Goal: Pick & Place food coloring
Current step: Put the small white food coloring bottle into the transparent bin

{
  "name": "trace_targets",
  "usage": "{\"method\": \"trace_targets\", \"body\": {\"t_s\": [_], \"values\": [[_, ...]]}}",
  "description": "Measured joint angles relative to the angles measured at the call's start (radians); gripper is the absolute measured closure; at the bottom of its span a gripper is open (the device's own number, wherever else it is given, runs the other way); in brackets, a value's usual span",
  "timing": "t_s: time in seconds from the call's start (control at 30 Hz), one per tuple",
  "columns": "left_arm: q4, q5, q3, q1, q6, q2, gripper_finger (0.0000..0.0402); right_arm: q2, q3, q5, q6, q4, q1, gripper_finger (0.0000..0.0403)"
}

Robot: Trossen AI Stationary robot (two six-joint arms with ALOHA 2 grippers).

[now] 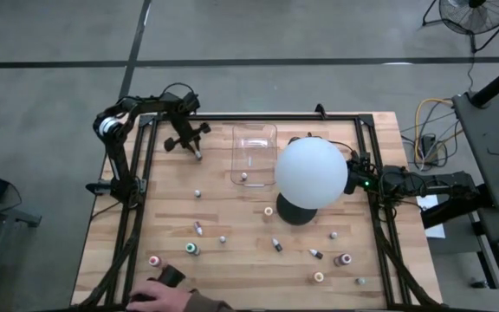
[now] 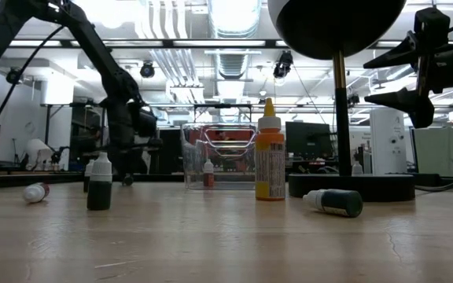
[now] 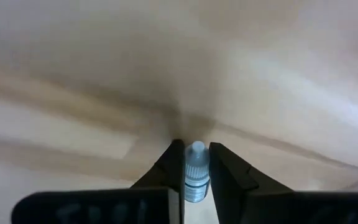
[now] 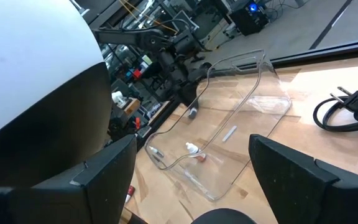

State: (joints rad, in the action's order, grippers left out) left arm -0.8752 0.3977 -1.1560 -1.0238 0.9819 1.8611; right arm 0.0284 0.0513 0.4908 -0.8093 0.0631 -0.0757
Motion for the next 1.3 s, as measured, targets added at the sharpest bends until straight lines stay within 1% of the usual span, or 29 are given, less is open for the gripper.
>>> {"method": "trace_targets", "body": {"t_s": [0.4,0.77,0.97,1.07,1.3], "values": [[-0.019,0.013,-0.12,0.054,-0.147,-0.132,0.0377,0.0,0.0,-0.001,0.0,0.0,0.0,0.0101],[-0.043,0.02,-0.279,0.152,-0.304,-0.296,0.0377,0.0,0.0,0.0,0.0,0.0,0.0,0.0101],[-0.074,0.022,-0.368,0.223,-0.404,-0.384,0.0377,0.0,0.0,0.0,0.0,0.0,0.0,0.0101],[-0.099,0.024,-0.39,0.263,-0.461,-0.427,0.0378,0.0,0.0,0.0,0.0,0.0,0.0,0.0101],[-0.137,0.019,-0.389,0.35,-0.588,-0.542,0.0378,0.0,0.0,0.0,0.0,0.0,0.0,0.0101]]}}
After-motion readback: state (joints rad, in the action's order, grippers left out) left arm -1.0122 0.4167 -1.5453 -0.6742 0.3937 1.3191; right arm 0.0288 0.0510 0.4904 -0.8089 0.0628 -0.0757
